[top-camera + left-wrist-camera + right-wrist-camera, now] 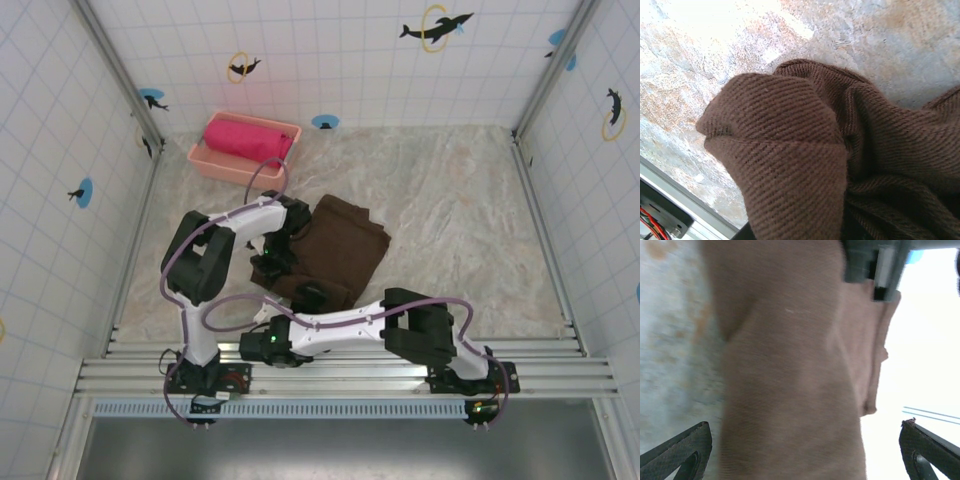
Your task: Roll up the long pants
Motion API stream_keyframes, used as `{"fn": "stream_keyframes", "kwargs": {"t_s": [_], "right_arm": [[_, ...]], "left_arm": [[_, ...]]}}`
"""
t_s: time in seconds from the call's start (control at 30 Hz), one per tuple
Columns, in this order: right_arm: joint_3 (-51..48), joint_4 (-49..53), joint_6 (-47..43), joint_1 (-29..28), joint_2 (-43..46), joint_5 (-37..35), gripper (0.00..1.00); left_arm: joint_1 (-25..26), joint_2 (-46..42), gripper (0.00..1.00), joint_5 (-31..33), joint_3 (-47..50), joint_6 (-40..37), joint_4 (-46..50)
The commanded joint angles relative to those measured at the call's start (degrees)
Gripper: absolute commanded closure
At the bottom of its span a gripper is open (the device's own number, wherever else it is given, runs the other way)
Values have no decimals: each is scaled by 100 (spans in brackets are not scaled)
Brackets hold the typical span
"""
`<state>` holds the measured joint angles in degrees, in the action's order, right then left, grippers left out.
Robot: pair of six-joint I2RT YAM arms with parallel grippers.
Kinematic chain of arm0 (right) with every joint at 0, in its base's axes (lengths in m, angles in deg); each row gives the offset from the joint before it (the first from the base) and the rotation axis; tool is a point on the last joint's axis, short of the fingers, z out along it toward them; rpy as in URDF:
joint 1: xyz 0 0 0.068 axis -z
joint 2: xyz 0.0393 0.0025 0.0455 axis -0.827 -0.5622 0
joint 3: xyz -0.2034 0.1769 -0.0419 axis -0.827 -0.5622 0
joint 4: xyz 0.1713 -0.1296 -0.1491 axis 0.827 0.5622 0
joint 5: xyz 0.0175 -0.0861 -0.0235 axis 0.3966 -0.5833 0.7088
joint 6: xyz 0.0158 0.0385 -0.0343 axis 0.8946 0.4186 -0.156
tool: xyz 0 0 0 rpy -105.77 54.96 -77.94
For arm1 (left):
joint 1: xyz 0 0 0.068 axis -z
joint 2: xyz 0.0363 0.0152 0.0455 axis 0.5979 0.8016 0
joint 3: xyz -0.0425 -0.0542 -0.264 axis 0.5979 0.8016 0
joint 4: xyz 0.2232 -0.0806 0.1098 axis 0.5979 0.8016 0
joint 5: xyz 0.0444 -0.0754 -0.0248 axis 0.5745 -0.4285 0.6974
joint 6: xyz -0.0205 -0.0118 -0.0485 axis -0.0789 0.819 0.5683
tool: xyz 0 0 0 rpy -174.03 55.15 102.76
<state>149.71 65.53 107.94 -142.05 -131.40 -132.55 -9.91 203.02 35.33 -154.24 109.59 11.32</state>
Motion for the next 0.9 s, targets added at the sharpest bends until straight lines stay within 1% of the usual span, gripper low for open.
{"fn": "stream_keyframes", "kwargs": {"t_s": [0.0,0.1,0.2,0.4,0.53,0.7,0.8,0.83,0.87], "right_arm": [[132,590,432,84,36,-634,1],[-111,421,407,161,100,-425,1],[-514,-62,275,185,316,-27,1],[-987,-531,259,253,462,614,1],[-1074,-644,283,252,347,727,1],[-924,-589,239,262,23,739,1],[-827,-586,246,258,-171,865,0],[-792,-583,252,244,-227,897,2],[-773,-586,250,233,-273,946,8]], "left_arm": [[55,255,100,-33,302,-185,135],[70,232,100,-32,402,-178,82],[68,194,100,28,439,-186,83],[70,134,100,81,517,-136,22],[68,99,100,102,555,-99,-14],[66,61,100,160,598,-89,-49],[68,61,100,186,565,-83,-50],[70,66,100,191,547,-81,-50],[70,75,100,201,518,-80,-35]]}}
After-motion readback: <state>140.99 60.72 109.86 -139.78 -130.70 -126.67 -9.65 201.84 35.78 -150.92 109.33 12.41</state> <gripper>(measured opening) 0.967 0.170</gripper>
